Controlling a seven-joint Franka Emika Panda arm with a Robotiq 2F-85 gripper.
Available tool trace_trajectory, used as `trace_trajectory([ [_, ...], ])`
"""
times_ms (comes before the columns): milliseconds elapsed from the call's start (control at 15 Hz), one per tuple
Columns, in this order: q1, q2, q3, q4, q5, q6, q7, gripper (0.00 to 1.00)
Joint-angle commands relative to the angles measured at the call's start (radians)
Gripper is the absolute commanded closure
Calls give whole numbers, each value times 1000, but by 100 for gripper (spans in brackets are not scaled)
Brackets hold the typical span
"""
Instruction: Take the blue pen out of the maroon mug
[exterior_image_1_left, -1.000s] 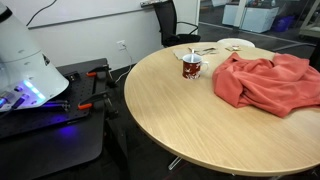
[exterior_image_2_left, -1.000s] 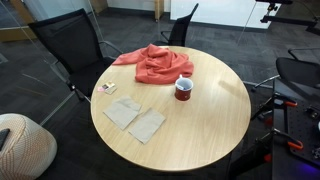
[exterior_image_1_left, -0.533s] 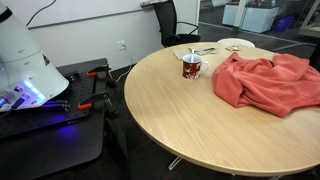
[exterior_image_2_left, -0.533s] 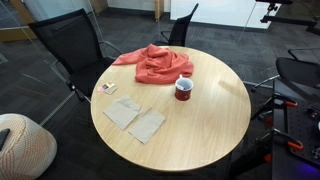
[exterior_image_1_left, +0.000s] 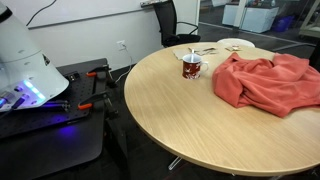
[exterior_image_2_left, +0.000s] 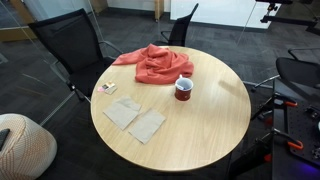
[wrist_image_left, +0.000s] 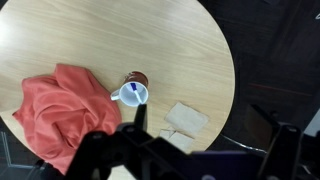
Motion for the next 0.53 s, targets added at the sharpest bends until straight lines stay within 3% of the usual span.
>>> trace_trajectory([
  [0,14,97,-50,20,-3,89,-140,0],
  [133,9,145,-59,24,6,116,-171,0],
  [200,-4,95,-47,3,3,93,-142,0],
  [467,-5,112,-47,3,3,98,-146,0],
])
